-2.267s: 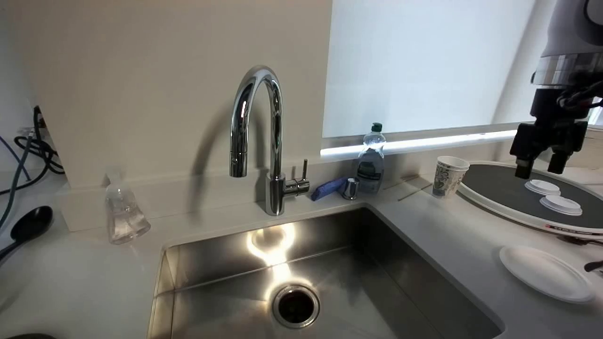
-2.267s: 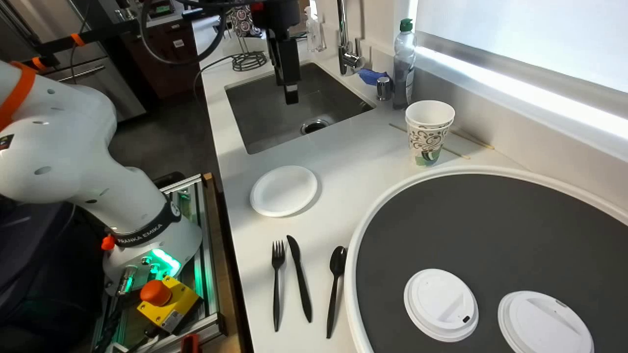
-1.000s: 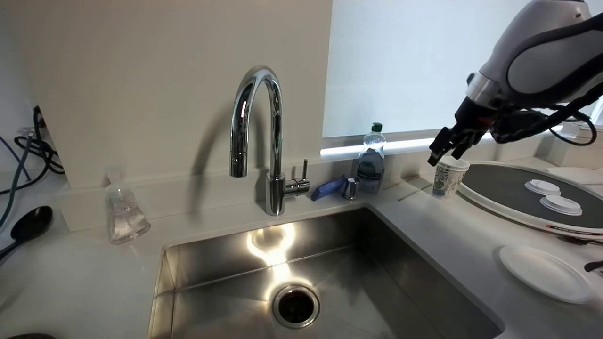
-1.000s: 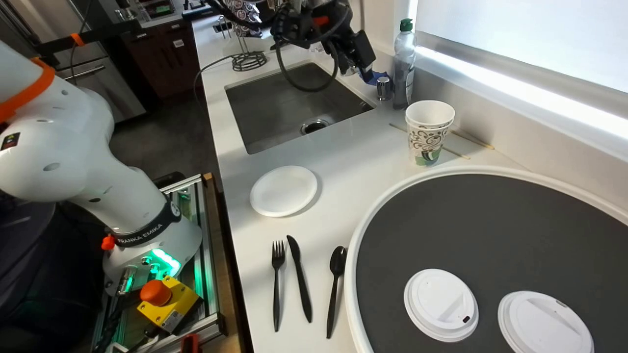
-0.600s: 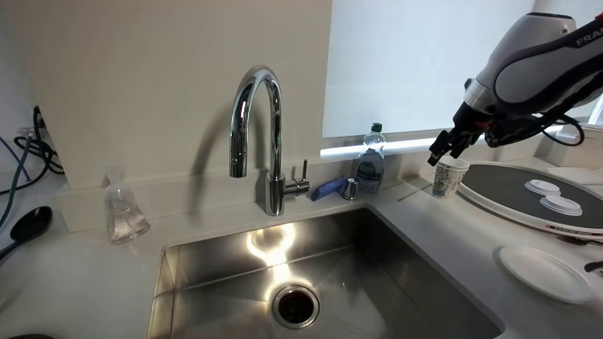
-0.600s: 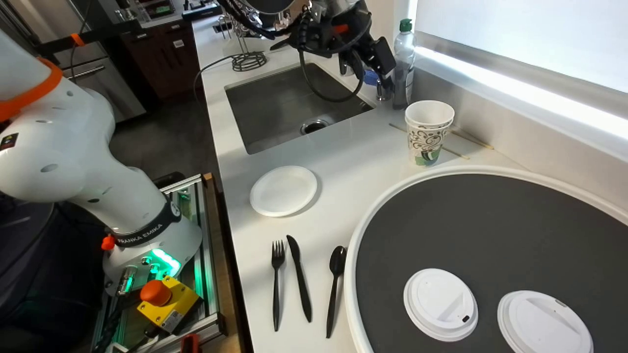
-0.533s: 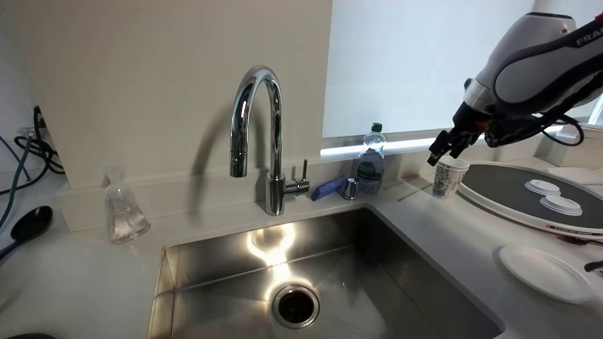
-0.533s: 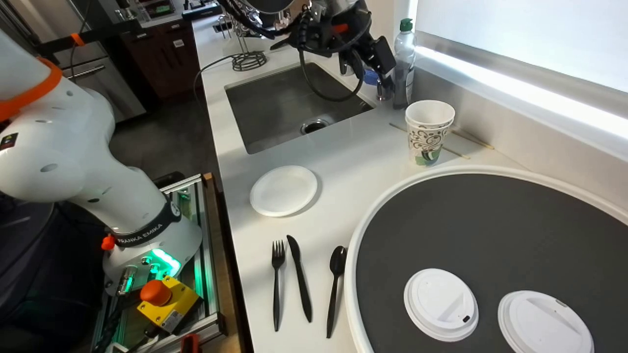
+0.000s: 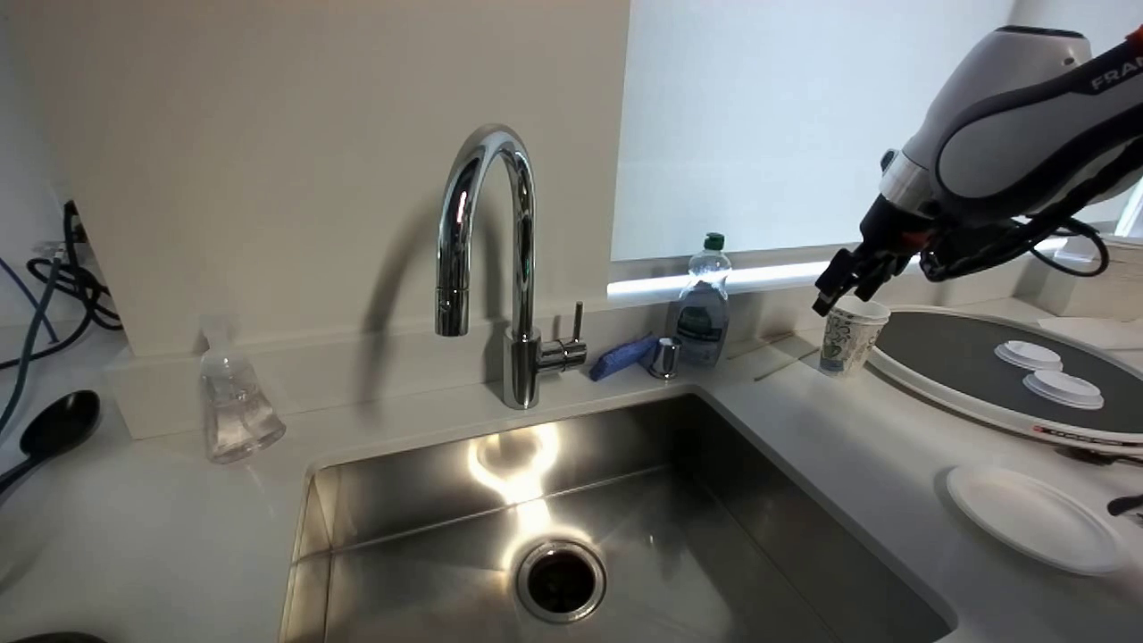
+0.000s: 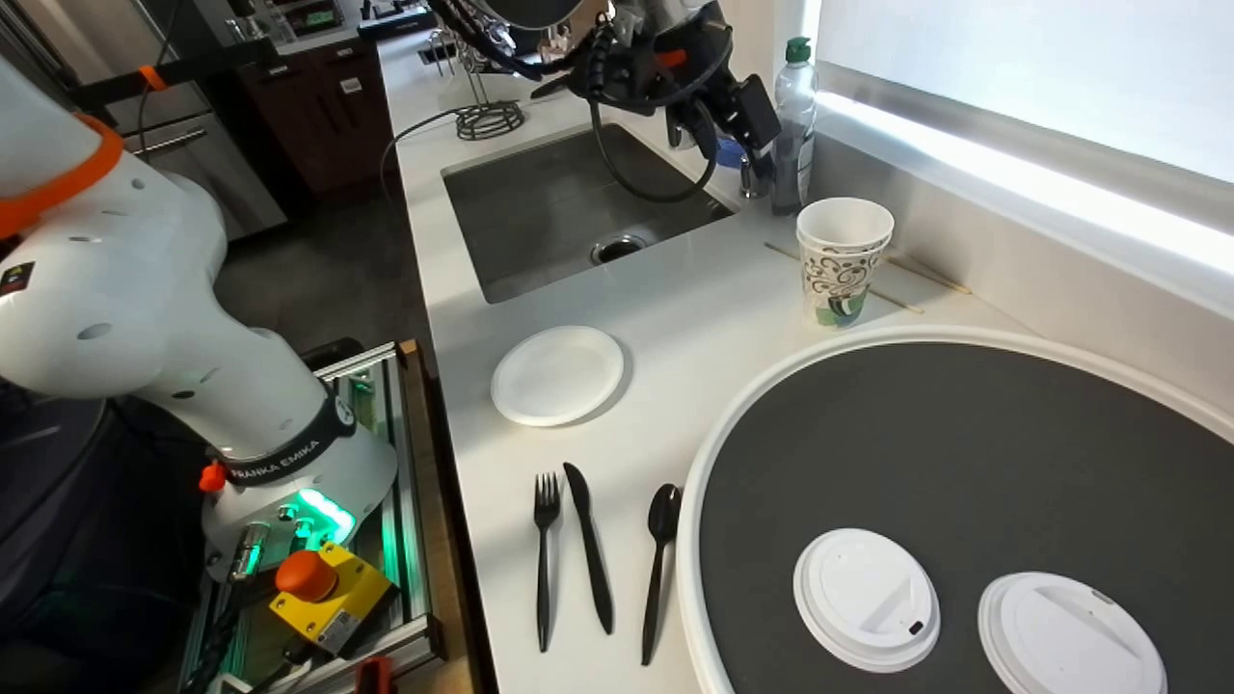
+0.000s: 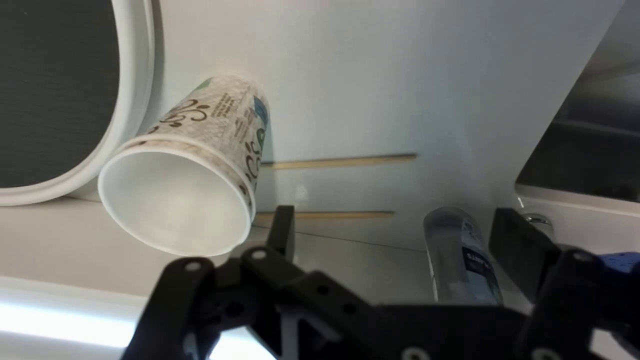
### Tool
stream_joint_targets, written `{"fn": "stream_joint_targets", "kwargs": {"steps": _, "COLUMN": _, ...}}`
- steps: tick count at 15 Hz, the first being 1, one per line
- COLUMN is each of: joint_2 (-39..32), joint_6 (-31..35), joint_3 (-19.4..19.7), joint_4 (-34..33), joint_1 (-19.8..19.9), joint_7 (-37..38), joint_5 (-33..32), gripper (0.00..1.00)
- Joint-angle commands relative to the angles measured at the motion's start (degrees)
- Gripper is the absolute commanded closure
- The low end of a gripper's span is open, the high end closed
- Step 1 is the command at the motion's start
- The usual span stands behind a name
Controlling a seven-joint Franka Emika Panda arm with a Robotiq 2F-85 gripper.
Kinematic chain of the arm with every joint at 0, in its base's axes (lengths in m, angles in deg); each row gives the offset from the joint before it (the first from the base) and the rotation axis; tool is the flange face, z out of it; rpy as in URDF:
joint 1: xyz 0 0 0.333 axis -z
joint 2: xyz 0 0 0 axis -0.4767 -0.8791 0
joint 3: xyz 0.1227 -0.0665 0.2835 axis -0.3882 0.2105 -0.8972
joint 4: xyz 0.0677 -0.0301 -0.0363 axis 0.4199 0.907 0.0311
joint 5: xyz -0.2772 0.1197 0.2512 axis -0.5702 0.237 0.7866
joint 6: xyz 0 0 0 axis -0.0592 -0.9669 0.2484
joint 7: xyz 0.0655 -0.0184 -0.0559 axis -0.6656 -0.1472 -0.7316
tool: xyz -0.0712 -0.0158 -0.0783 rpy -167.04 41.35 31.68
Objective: Unstack the cups
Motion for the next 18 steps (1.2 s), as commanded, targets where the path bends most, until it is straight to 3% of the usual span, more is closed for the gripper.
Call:
{"fn": "stream_joint_targets", "kwargs": {"steps": 1, "joint_2": -2.1, "joint_6": 1.9, "joint_3": 0.3, "joint_4": -0.9, "joint_1": 1.4, "joint_7": 1.0, "joint_5": -3.0, "gripper": 0.00}}
{"fn": "stream_joint_targets", "kwargs": {"steps": 8, "joint_2": -5.8, "joint_6": 6.1, "joint_3": 1.1, "joint_4": -2.4, "joint_1": 2.9, "joint_7": 1.7, "joint_5": -6.0, "gripper": 0.00}}
{"fn": "stream_joint_targets", "kwargs": {"steps": 9, "joint_2": -6.3, "joint_6": 6.8, "joint_3": 1.1, "joint_4": -2.7, "joint_1": 3.0, "joint_7": 1.9, "joint_5": -6.4, "gripper": 0.06}}
{"fn": "stream_joint_targets", "kwargs": {"steps": 10, "joint_2": -6.7, "joint_6": 7.4, "joint_3": 1.2, "joint_4": -2.9, "joint_1": 3.1, "joint_7": 2.1, "joint_5": -6.8, "gripper": 0.21}}
{"fn": "stream_joint_targets", "kwargs": {"steps": 11, "joint_2": -7.1, "joint_6": 7.9, "joint_3": 1.2, "joint_4": -3.1, "joint_1": 3.2, "joint_7": 2.4, "joint_5": -7.2, "gripper": 0.30}}
{"fn": "stream_joint_targets", "kwargs": {"steps": 13, "joint_2": -7.5, "joint_6": 9.1, "joint_3": 1.3, "joint_4": -3.3, "joint_1": 3.3, "joint_7": 2.8, "joint_5": -7.8, "gripper": 0.37}}
{"fn": "stream_joint_targets", "kwargs": {"steps": 18, "joint_2": -8.2, "joint_6": 10.4, "joint_3": 1.6, "joint_4": -4.0, "joint_1": 3.6, "joint_7": 4.1, "joint_5": -9.4, "gripper": 0.77}}
